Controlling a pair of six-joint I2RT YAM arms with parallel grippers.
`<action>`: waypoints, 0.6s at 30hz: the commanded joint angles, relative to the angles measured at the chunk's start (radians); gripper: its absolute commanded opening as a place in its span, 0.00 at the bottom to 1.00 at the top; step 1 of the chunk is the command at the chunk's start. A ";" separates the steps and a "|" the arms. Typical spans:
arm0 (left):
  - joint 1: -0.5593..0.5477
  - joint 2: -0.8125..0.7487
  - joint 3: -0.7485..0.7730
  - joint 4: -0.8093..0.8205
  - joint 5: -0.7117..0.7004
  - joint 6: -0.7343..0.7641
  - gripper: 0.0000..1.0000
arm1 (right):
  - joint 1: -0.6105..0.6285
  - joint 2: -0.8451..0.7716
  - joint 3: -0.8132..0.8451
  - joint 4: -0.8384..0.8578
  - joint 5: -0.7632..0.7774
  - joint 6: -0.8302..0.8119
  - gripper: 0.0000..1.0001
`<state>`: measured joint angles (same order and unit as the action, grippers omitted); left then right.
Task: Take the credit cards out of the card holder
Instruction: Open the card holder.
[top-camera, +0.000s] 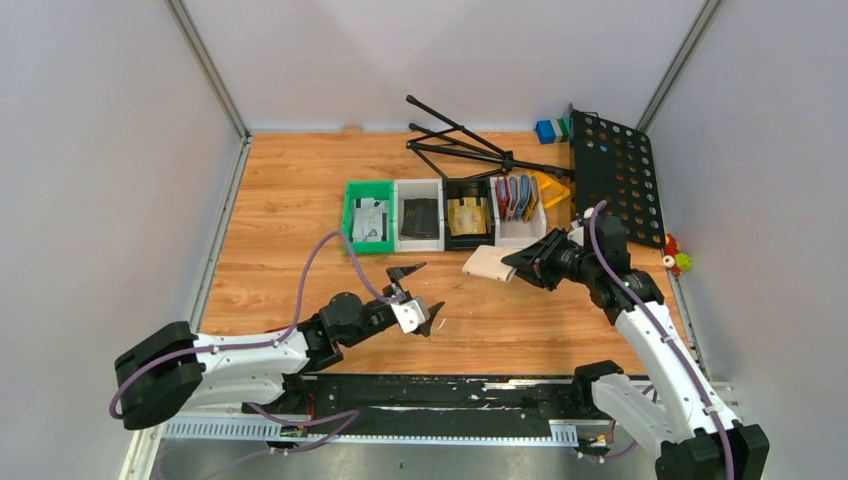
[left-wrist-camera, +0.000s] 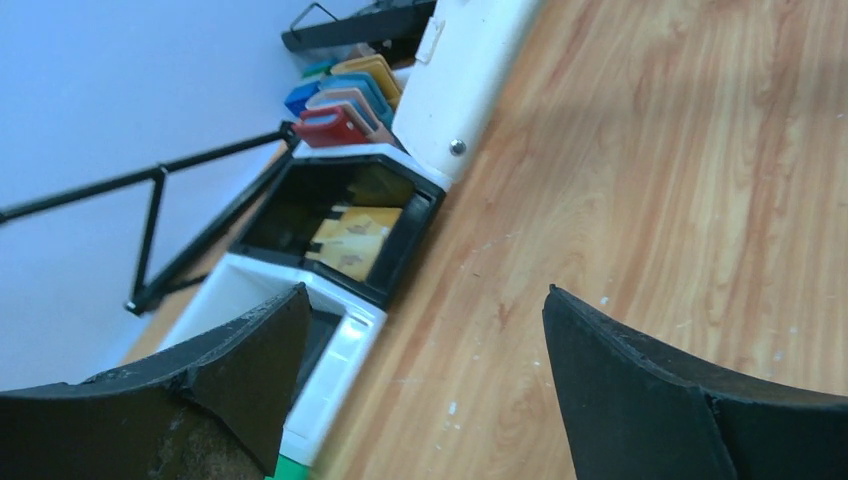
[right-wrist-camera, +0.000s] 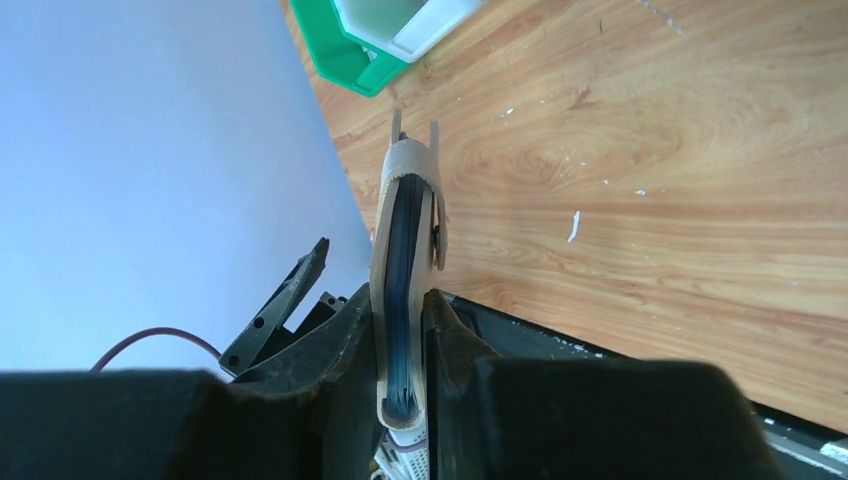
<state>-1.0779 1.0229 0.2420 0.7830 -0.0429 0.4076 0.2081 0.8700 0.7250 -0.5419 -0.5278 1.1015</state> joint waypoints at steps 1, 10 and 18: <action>-0.008 0.045 0.076 0.108 0.033 0.236 0.90 | 0.033 -0.057 0.010 -0.006 0.029 0.139 0.18; -0.047 0.112 0.172 0.050 0.064 0.311 0.80 | 0.094 -0.075 0.023 -0.007 0.088 0.202 0.16; -0.089 0.172 0.270 -0.063 0.093 0.329 0.77 | 0.162 -0.075 0.020 0.014 0.126 0.235 0.15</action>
<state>-1.1378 1.1652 0.4446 0.7597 0.0368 0.6903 0.3424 0.8074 0.7246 -0.5640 -0.4297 1.2518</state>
